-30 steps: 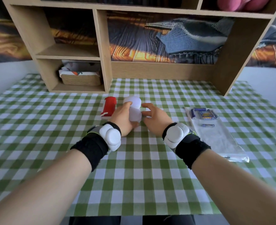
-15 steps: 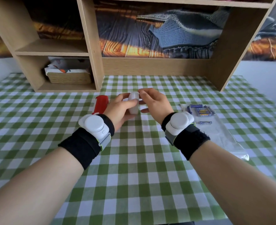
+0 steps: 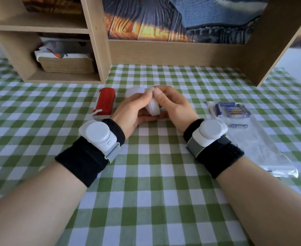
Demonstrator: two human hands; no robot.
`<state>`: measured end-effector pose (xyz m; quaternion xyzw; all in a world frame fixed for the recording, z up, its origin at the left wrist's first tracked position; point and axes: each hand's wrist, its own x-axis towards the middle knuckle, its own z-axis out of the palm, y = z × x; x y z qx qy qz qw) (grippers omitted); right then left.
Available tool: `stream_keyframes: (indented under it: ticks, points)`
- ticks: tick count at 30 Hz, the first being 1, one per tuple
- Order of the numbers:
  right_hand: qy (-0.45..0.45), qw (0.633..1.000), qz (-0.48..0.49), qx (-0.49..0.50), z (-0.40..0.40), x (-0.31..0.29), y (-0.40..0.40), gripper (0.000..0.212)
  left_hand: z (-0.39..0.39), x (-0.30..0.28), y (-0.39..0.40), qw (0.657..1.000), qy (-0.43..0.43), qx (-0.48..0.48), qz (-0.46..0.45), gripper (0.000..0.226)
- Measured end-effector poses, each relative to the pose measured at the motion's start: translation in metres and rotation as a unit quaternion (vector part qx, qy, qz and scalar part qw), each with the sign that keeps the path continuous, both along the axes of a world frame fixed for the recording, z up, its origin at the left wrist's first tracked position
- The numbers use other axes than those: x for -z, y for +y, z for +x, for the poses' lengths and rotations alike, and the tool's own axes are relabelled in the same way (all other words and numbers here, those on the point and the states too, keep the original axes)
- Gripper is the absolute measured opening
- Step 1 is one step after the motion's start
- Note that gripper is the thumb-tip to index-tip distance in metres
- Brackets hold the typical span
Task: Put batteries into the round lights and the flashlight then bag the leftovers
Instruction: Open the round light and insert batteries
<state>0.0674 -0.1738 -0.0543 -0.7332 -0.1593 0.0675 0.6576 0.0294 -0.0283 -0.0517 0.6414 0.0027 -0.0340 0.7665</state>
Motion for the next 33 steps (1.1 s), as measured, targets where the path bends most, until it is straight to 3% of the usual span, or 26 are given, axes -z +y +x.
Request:
stream_keyframes:
  ticks: [5,10,15,23,33]
  points:
    - [-0.022,0.999,-0.04,-0.015,0.0005,-0.0002,-0.0016,0.051,0.0027,-0.0023,0.003,0.998,0.011,-0.003,-0.055,0.037]
    - [-0.071,0.995,-0.064,-0.019,-0.0034,-0.0036,-0.0018,0.033,0.0062,-0.0008,0.0053,0.998,0.004,-0.01,-0.063,0.047]
    - [-0.122,0.985,-0.123,-0.014,-0.0036,0.0017,-0.0026,0.043,0.0041,0.0043,0.0065,0.996,0.006,0.0,-0.091,0.059]
    - [-0.128,0.982,-0.133,-0.03,-0.0029,0.0018,-0.0044,0.073,0.0025,0.0027,0.0089,0.994,0.011,0.005,-0.111,0.061]
    - [-0.106,0.991,-0.078,-0.034,-0.0066,-0.0014,-0.0078,0.07,-0.0005,-0.0009,0.0082,0.995,0.018,0.013,-0.097,0.062]
